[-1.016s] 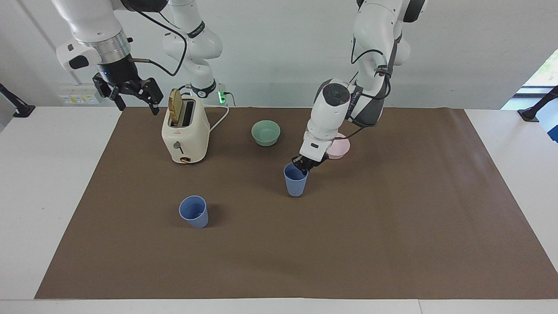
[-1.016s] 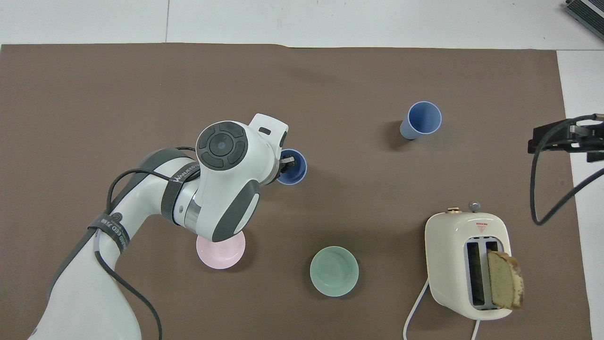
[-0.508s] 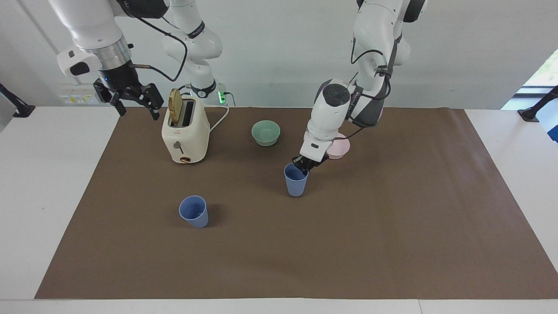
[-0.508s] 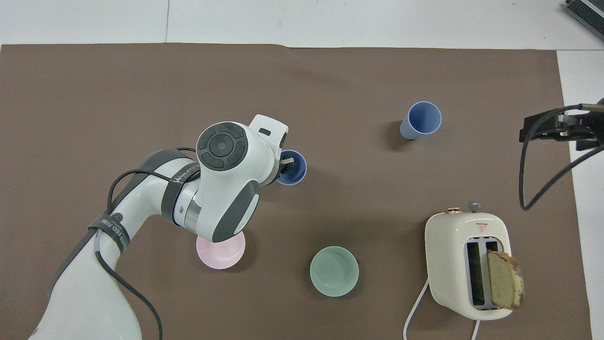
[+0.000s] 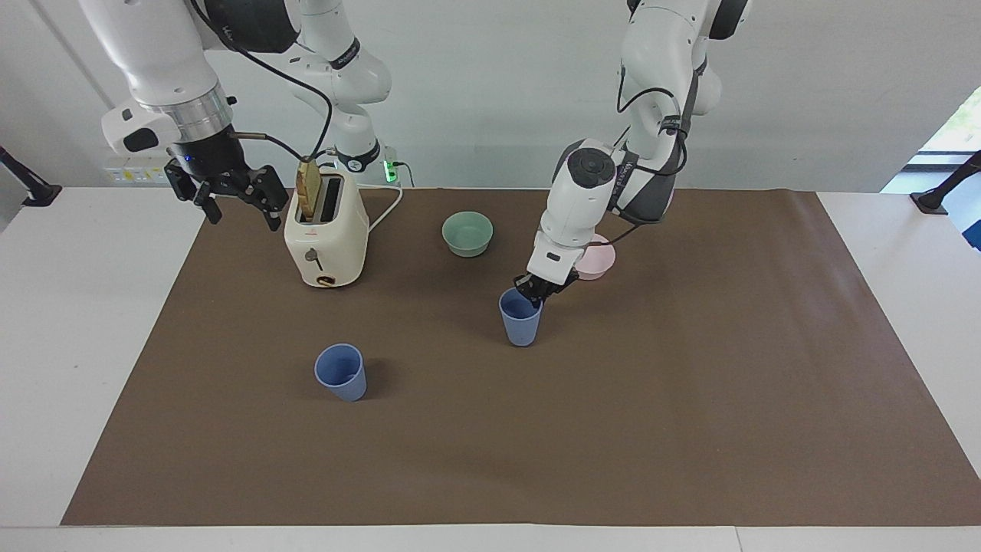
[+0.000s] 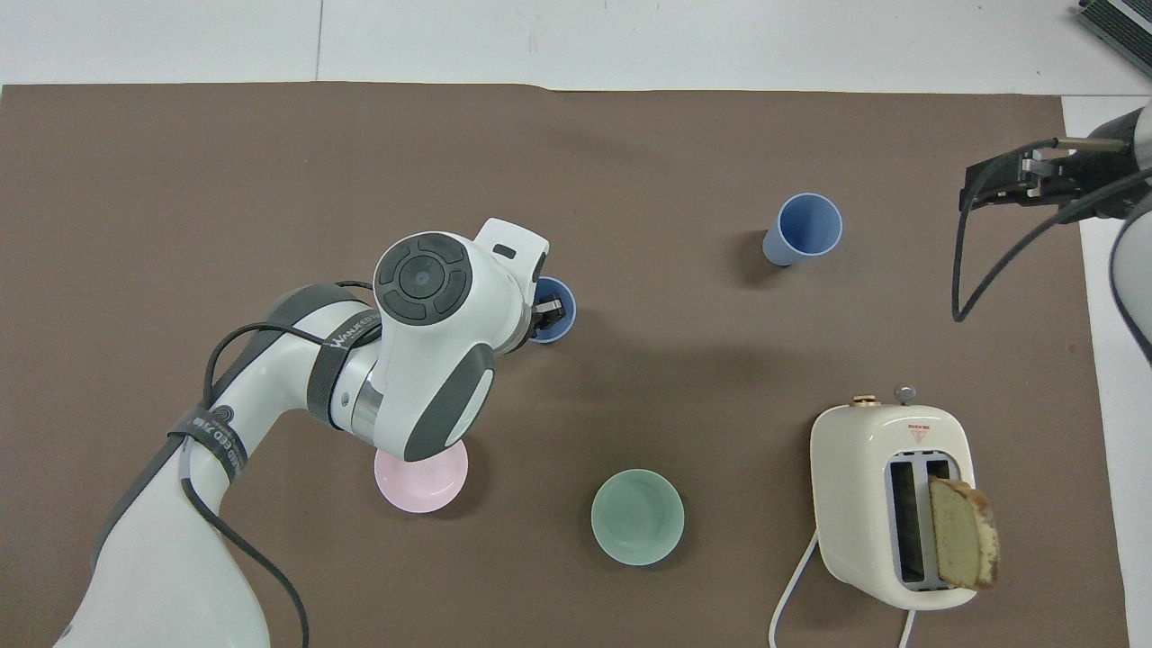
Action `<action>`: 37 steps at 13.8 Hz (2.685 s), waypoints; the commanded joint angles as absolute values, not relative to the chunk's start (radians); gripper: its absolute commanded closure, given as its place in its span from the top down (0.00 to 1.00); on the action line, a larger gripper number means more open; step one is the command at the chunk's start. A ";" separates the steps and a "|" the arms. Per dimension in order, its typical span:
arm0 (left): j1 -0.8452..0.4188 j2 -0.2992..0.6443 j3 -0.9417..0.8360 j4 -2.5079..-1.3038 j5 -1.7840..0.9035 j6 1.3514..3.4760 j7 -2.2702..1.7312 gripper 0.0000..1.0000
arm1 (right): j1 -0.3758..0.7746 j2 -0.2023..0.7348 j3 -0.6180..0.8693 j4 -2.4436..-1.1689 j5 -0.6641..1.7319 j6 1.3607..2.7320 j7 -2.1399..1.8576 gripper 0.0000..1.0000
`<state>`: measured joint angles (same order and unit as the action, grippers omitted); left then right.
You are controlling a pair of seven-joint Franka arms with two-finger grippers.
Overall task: Stack blue cups with both arms
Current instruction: 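Release the blue cup with the left gripper while the right gripper reaches forward, then grasp the far blue cup with the right gripper while the left gripper retracts, then carry the far blue cup with the right gripper over the center cup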
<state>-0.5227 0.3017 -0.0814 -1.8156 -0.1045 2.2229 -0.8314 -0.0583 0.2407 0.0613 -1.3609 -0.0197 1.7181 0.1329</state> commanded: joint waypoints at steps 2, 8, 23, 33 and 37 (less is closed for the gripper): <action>-0.523 0.282 -0.066 -1.809 -0.089 2.208 -0.831 1.00 | -0.054 0.372 0.072 -1.299 -0.023 1.819 0.104 1.00; -0.422 0.174 -0.046 -1.733 -0.084 2.039 -0.746 1.00 | -0.025 0.497 0.072 -1.311 -0.026 1.888 0.104 1.00; 0.003 -0.051 -0.040 -1.697 -0.086 1.655 0.011 1.00 | 0.005 0.522 0.075 -1.500 -0.035 2.052 0.103 0.01; -0.008 -0.096 -0.038 -1.566 -0.006 1.423 0.015 1.00 | 0.009 0.395 0.081 -1.499 -0.034 1.953 0.117 0.00; 0.003 -0.094 -0.038 -1.557 -0.056 1.457 -0.005 1.00 | 0.083 0.299 0.094 -1.496 -0.022 1.816 0.150 0.00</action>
